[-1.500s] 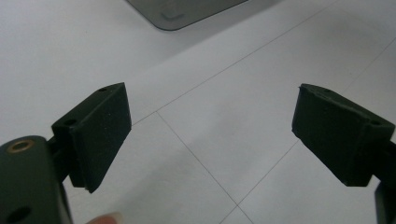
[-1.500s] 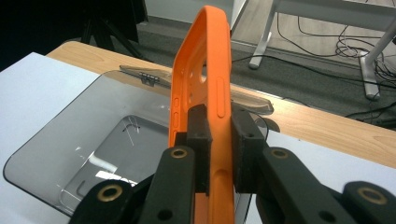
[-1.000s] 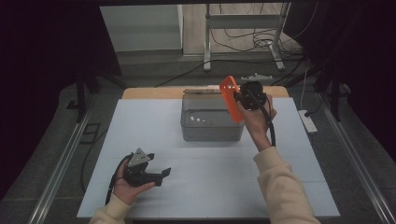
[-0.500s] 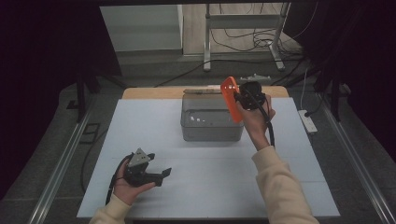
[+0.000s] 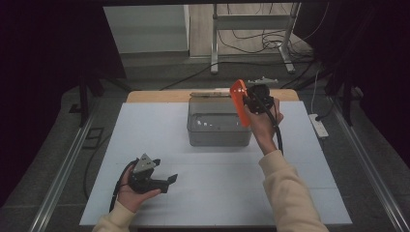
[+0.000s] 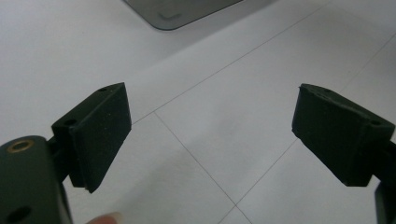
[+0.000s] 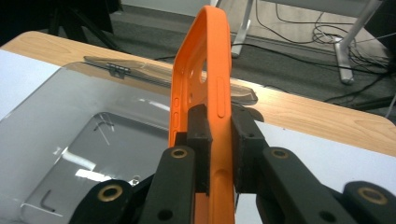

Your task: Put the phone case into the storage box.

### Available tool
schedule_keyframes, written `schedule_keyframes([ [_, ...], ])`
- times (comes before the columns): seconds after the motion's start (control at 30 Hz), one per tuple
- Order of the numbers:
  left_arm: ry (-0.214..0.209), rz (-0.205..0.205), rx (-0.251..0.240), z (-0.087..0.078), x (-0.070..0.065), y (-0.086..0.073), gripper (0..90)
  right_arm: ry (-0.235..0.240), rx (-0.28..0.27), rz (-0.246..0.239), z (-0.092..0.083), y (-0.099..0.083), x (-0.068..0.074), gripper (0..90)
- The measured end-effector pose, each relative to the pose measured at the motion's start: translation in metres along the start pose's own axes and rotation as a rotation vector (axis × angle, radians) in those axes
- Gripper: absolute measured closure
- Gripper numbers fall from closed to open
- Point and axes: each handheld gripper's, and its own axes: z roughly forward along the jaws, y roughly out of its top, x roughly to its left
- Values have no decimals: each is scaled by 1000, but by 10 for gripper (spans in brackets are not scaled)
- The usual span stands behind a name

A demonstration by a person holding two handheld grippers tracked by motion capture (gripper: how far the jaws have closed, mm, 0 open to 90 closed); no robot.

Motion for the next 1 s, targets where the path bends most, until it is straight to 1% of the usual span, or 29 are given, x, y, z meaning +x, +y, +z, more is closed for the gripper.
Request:
schedule_keyframes([
  [0.2, -3, 3, -1, 0, 0, 0, 117, -37, 23, 11, 5, -2, -1, 803],
  [0.4, -6, 9, -2, 0, 1, 1, 117, -50, 32, 9, 7, -2, 0, 802],
  [0.57, -13, 18, -2, 1, 1, 2, 117, -78, 46, 8, 11, -4, 1, 802],
  [0.63, -16, 21, -1, 1, 1, 2, 117, -77, 52, 11, 11, -4, 1, 802],
  [0.8, -21, 23, -4, 1, 0, 3, 118, -103, 72, 13, 17, -6, 2, 802],
  [1.0, -19, 24, -2, 1, 0, 3, 118, -109, 85, 13, 22, -8, 2, 802],
])
